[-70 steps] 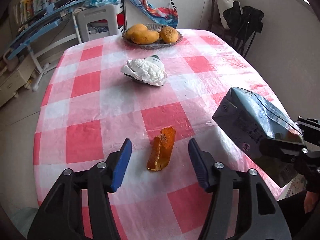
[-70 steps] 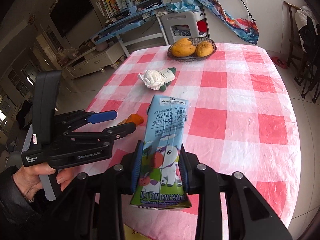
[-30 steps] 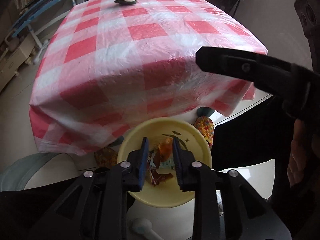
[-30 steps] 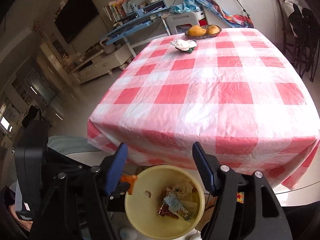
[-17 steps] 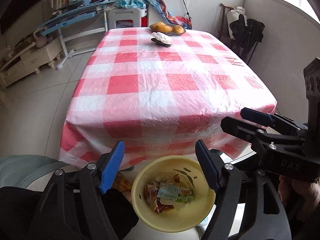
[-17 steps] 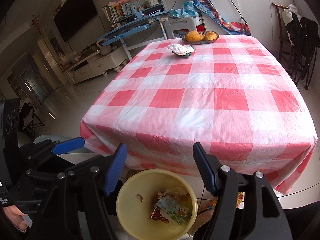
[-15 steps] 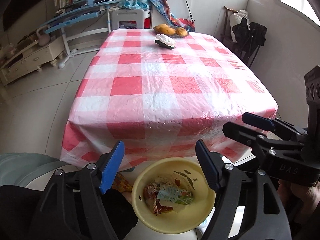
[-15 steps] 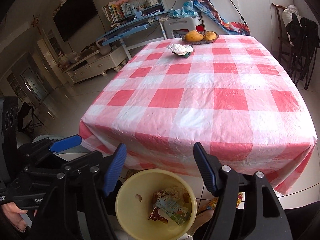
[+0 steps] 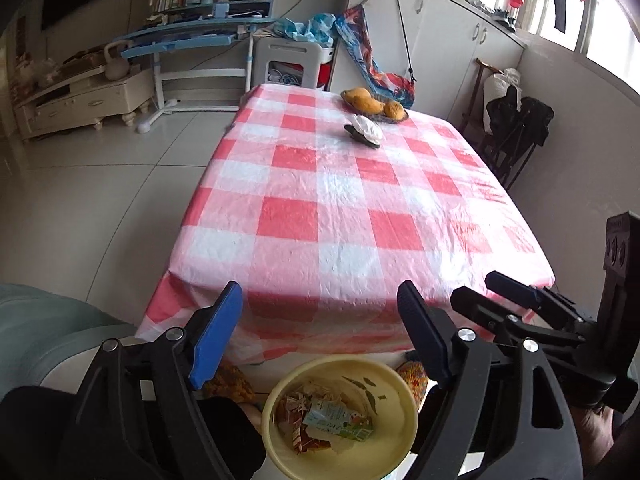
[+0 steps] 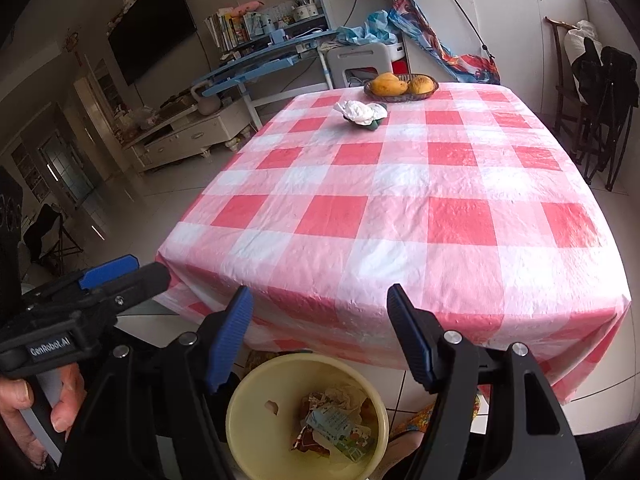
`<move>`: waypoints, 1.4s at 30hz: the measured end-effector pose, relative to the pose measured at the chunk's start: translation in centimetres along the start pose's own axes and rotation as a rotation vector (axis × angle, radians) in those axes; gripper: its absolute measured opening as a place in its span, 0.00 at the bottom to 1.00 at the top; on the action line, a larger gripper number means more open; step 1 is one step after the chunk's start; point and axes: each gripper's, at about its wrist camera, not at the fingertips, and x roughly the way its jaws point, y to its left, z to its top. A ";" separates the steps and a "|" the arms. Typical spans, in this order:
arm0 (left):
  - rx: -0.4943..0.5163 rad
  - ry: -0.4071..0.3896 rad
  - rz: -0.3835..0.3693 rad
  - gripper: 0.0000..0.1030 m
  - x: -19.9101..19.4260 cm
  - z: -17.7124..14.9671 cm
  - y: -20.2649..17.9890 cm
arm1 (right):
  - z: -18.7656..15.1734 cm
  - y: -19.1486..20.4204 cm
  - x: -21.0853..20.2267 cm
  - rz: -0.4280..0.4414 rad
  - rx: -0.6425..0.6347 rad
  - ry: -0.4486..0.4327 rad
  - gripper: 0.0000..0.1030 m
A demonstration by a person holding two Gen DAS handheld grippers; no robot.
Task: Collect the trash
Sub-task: 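Reach to the table and grasp the white tissue with the right tool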
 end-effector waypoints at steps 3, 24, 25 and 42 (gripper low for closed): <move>-0.018 -0.027 0.027 0.76 0.1 2.4 1.0 | 2.2 0.2 1.1 0.000 -0.010 -0.018 0.65; -0.220 0.021 0.023 0.76 4.1 6.0 5.2 | 19.7 -3.6 20.0 -0.126 -0.113 0.079 0.34; -0.220 0.022 0.022 0.76 4.2 6.1 5.2 | 19.7 -3.7 20.2 -0.103 -0.118 0.101 0.33; 0.089 0.027 -0.004 0.80 14.0 15.3 -1.4 | 14.7 -5.3 9.4 0.094 -0.070 0.138 0.20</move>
